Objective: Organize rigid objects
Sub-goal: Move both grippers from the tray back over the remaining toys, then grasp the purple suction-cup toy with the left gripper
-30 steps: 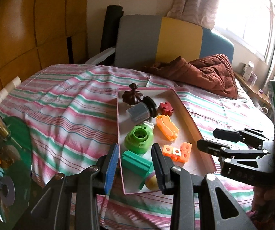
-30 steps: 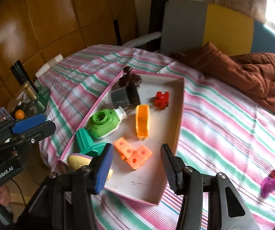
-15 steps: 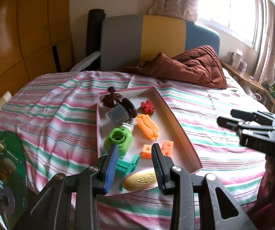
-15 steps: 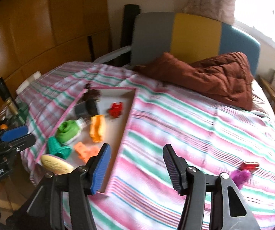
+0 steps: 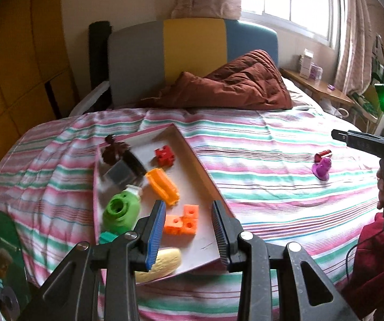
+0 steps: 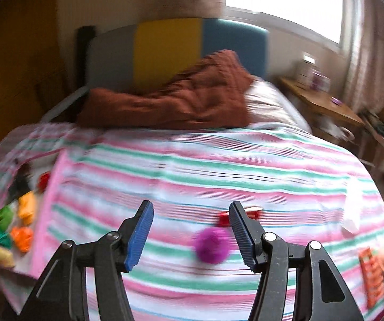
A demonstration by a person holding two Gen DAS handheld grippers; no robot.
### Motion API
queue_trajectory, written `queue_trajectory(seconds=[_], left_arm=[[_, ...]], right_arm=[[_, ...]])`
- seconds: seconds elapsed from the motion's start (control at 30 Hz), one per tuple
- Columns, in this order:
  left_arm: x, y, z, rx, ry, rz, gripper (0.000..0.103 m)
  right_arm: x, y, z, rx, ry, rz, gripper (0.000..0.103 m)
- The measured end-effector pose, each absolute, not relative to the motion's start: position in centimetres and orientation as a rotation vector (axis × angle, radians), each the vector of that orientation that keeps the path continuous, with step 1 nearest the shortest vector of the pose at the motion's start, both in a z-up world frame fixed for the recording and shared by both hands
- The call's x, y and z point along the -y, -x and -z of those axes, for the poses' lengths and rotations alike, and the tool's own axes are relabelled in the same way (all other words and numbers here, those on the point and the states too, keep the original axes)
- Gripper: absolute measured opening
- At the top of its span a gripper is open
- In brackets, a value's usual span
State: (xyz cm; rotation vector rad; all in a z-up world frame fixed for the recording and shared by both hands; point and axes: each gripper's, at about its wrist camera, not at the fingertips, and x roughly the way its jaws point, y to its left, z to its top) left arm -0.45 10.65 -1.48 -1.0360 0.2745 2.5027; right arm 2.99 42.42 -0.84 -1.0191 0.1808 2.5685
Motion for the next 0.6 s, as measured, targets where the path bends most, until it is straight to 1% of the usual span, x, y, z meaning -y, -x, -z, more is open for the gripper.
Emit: queue_trajectory(seconds=[0.13, 0.2, 0.27, 0.47, 0.6], left_arm=[[-12.6, 0.4, 1.5, -0.312, 1.025, -2.473, 0.035], [-13.8, 0.4, 1.6, -0.329, 1.023, -2.457, 0.035], [-14.7, 0.5, 1.8, -0.340, 1.023, -2.440, 0.035], [-18.0, 0.4, 2.3, -0.377, 1.018, -2.388, 0.035], [-19.7, 0.4, 2.6, -0.394, 1.020, -2.354, 0.035]], right_arm=[[-46.7, -4.7, 2.6, -0.298, 0.963, -2.448, 0.060], [-48.5, -5.2, 3.9, -0.390, 1.002, -2.360, 0.060], [-49.8, -5.5, 4.0, -0.464, 0.994, -2.324, 0.060], [-49.9, -5.8, 3.8, -0.492, 0.986, -2.316, 0.060], [-50.2, -6.0, 3.7, -0.505, 0.968, -2.304, 0.062]])
